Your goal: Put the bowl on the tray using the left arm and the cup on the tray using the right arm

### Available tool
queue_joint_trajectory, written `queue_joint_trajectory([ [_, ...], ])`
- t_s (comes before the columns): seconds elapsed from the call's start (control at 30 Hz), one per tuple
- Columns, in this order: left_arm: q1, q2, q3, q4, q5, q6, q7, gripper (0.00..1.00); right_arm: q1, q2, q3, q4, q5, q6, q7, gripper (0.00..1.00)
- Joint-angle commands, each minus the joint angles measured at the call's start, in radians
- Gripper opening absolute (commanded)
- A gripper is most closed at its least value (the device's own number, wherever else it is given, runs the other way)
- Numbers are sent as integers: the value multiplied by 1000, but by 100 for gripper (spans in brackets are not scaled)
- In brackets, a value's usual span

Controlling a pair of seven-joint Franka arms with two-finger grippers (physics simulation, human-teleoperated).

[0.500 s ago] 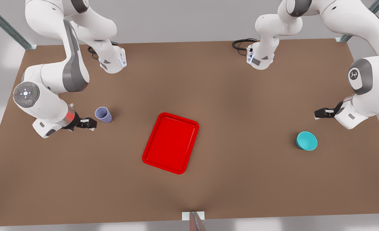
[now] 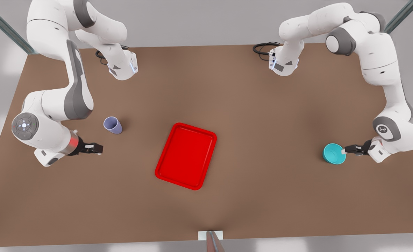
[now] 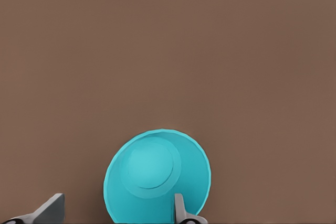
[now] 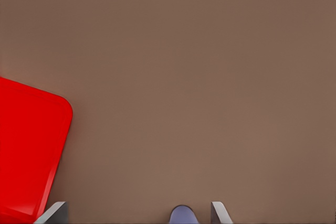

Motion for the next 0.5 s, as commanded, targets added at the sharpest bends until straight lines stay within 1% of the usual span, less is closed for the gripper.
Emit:
queue_joint_trajectory([
  [0.0,-1,5,0,0,-104,5,0,100,1,0,0,1,0,0,5,100],
  [0.07,-3,13,-6,2,-110,14,0,100,-4,0,0,0,0,-2,3,100],
  [0.1,-3,14,-8,2,-110,14,0,100,-25,-2,0,-3,0,-32,-7,100],
  [0.23,-1,48,-11,2,-120,20,2,100,-76,-2,3,3,14,-40,-27,100],
  [0.47,2,54,-9,2,-106,28,43,100,-59,0,3,3,9,-34,-14,100],
])
